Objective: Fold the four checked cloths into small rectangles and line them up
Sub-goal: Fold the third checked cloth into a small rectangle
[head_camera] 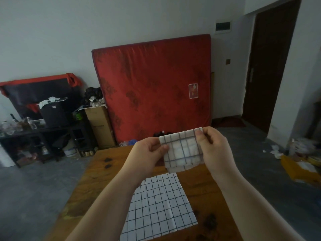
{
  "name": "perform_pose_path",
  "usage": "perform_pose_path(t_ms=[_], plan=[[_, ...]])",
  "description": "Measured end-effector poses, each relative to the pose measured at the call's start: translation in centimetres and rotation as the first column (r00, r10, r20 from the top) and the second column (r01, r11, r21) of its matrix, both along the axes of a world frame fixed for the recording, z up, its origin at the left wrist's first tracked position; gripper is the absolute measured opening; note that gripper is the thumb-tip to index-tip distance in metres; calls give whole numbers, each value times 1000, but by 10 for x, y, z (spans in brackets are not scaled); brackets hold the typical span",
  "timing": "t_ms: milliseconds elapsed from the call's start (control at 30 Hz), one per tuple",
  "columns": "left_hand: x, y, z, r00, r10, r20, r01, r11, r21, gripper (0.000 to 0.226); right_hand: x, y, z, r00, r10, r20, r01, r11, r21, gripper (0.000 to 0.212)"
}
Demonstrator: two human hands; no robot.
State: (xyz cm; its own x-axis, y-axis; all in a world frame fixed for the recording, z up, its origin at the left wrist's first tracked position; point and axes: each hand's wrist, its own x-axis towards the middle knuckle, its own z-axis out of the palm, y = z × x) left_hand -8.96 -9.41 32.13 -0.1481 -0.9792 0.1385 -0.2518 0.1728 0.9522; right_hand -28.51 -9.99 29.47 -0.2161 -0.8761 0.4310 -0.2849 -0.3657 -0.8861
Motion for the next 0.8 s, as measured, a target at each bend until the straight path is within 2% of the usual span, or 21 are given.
perform_pose_path(t_ms=[67,167,267,333,500,667,800], plan=[[2,-3,1,998,2,67,1,999,-49,21,0,0,-1,999,28,-25,-28,1000,-5,21],[0,-8,9,965,50,258,3,979,-203,33,-1,0,-1,987,65,-150,-68,998,-15,19],[-11,-10,18,932,91,351,25,949,-313,13,3,1,-1,972,127,-200,-131,991,-10,18],[-17,-11,20,914,101,392,30,949,-313,5,5,2,1,969,143,-202,-150,988,-20,19],[-24,-16,14,937,100,336,-11,966,-258,5,1,3,2,969,135,-207,-145,989,-30,19],[-16,-14,8,951,93,294,-26,975,-222,9,-6,-1,8,988,138,-72,-138,990,0,22],[3,-15,-1,964,166,206,-131,976,-175,10,-4,-2,10,985,171,-17,-170,985,11,23]])
